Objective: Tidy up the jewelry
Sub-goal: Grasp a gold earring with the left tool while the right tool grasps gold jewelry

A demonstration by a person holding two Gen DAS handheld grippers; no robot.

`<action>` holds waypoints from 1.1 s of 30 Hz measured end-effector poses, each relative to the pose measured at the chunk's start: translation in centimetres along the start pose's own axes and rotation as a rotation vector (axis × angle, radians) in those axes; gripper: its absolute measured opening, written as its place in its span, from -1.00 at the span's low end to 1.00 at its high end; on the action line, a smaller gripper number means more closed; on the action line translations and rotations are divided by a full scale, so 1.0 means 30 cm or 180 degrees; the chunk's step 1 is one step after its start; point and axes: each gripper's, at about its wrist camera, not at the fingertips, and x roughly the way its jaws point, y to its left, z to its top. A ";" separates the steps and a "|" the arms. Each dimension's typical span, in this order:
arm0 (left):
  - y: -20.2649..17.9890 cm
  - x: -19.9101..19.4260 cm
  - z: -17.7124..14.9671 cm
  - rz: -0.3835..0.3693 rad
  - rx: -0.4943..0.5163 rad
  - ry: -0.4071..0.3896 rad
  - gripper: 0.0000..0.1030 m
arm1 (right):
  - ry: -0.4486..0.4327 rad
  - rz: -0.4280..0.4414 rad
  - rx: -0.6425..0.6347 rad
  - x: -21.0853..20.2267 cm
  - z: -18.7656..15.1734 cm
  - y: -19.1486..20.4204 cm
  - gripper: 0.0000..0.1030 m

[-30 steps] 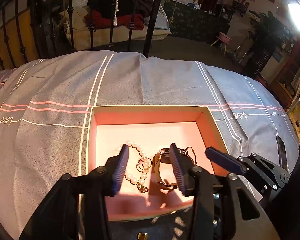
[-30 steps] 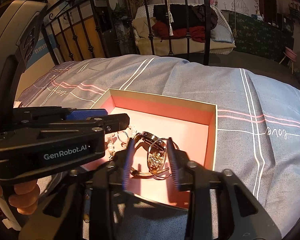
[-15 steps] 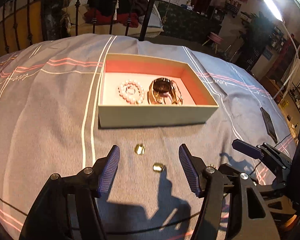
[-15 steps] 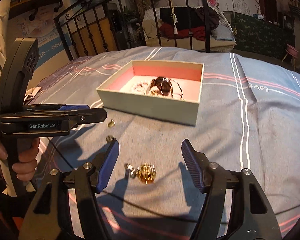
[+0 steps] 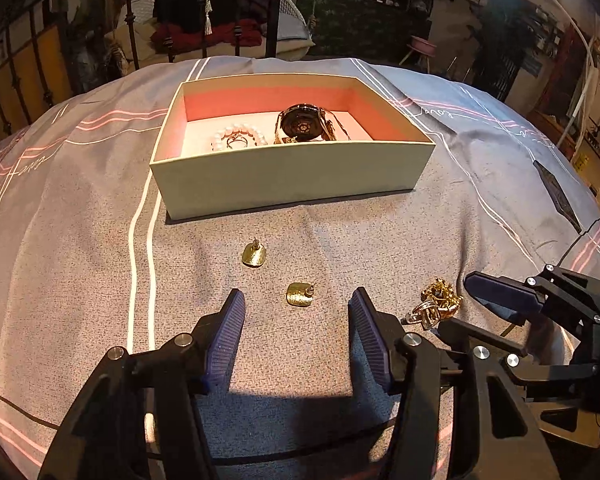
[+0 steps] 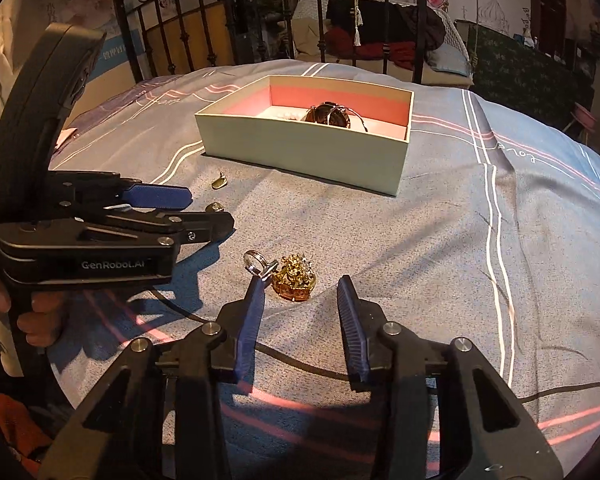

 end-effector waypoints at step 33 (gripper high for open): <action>0.007 -0.006 0.021 -0.0102 0.0024 -0.0092 -0.74 | -0.0251 0.0154 0.0404 -0.028 0.087 -0.076 -0.84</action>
